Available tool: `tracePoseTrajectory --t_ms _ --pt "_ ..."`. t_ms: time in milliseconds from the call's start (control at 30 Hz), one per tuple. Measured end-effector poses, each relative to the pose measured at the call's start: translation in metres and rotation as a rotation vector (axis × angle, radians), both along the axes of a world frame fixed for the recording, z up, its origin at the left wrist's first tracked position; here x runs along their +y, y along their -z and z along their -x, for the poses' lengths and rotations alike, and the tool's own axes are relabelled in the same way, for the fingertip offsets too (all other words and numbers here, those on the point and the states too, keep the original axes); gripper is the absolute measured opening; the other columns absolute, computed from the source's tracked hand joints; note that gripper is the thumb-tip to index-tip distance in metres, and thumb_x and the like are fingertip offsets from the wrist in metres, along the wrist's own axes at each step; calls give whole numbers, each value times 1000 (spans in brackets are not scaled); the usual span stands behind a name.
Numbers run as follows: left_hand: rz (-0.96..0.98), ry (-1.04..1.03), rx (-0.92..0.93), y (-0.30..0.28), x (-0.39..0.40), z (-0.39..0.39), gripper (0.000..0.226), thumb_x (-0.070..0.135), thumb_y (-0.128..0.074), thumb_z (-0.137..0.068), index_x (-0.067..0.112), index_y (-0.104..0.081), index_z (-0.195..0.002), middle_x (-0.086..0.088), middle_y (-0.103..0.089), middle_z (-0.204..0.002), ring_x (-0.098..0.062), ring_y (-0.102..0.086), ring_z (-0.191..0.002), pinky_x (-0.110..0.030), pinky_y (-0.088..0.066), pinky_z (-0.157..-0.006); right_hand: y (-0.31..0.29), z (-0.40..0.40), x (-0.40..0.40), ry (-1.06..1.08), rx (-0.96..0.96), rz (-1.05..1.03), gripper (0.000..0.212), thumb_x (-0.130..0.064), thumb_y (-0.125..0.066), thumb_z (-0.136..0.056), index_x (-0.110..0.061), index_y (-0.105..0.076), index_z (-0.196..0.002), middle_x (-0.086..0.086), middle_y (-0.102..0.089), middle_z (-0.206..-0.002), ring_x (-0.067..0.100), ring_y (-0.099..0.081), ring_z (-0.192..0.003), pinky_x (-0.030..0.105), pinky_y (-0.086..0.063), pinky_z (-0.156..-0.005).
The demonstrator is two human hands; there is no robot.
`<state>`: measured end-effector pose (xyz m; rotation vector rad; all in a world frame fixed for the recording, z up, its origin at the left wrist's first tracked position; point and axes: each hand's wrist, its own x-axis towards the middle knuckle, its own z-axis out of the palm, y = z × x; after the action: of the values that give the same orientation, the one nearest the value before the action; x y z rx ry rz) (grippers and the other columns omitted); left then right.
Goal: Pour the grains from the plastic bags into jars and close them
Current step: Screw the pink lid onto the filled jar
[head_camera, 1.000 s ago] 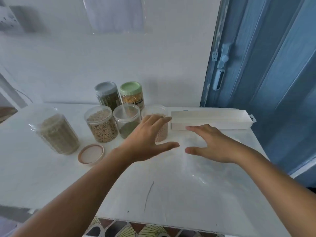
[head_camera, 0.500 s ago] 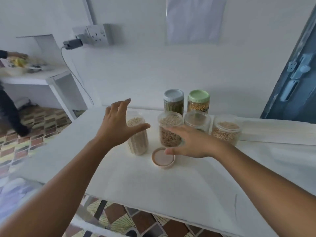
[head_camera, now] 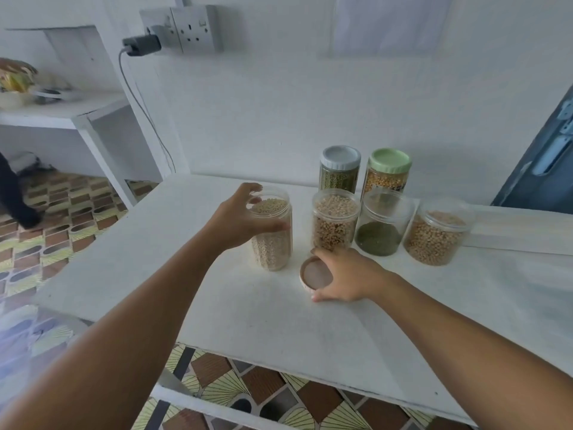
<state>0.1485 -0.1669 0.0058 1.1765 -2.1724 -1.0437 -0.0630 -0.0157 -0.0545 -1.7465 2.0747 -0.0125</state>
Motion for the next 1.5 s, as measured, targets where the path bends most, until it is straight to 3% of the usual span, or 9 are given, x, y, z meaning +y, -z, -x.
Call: tracePoseTrajectory --t_ms 267,367,500,633,700,867,1000,1100,1500 --pt "-10 6 10 2 -2 -1 110 73 -91 -45 38 -46 -139 6 -58 -135 -17 -60 -122 -43 -52 -104 -24 -2 2 -7 -125 124 115 -64 -83 -71 -25 -23 -161 0 -36 -160 20 -41 -143 40 -42 -112" --pt "-12 10 -3 1 -3 -1 108 74 -92 -46 40 -45 -137 6 -57 -136 -18 -59 -122 -45 -51 -105 -47 -4 1 1 -145 209 114 -61 -84 -70 -23 -26 -160 -2 -35 -162 18 -41 -143 40 -43 -112" --pt "-28 49 -28 -1 -2 -3 102 68 -94 -55 40 -43 -138 6 -54 -137 -15 -58 -121 -40 -51 -102 -77 -6 -1 6 -177 301 119 -53 -87 -71 -25 -14 -162 2 -35 -162 20 -44 -139 34 -45 -103" --pt "-101 128 -50 -4 -2 -9 106 60 -97 -56 42 -38 -142 7 -50 -142 -11 -57 -123 -37 -51 -102 -99 0 -10 33 -211 358 120 -58 -87 -71 -30 -12 -160 -2 -57 -131 17 -58 -114 29 -47 -80" --pt "-142 173 -33 -6 -2 -12 106 43 -100 -61 41 -36 -146 5 -48 -145 -9 -56 -123 -33 -51 -100 -106 -1 -16 26 -258 393 119 -58 -88 -70 -31 -14 -159 -14 -53 -114 13 -55 -109 28 -44 -80" --pt "-178 187 49 -1 1 -14 104 33 -101 -63 42 -37 -145 4 -51 -145 -10 -58 -125 -35 -52 -103 -107 -17 -42 56 -520 460 116 -56 -91 -68 -32 -22 -157 -8 -48 -143 15 -54 -126 38 -50 -104" --pt "-204 183 91 0 1 -15 101 30 -101 -62 40 -41 -144 10 -62 -135 -3 -65 -117 -31 -54 -98 -104 -28 -60 62 -621 495 113 -56 -93 -65 -31 -28 -154 -6 -50 -149 14 -54 -128 39 -51 -106" --pt "-232 192 131 -5 -3 -17 95 31 -100 -62 40 -47 -140 12 -65 -131 -3 -65 -117 -34 -54 -102 -108 -32 -67 -1 -578 440 116 -55 -93 -65 -31 -25 -156 -7 -50 -152 14 -55 -128 28 -47 -100" --pt "-255 222 178 2 -4 -19 80 21 -98 -67 36 -58 -134 9 -71 -125 -12 -64 -123 -35 -53 -103 -117 -38 -85 -136 -428 315 114 -54 -95 -64 -33 -27 -153 -8 -48 -155 13 -51 -133 29 -44 -106"
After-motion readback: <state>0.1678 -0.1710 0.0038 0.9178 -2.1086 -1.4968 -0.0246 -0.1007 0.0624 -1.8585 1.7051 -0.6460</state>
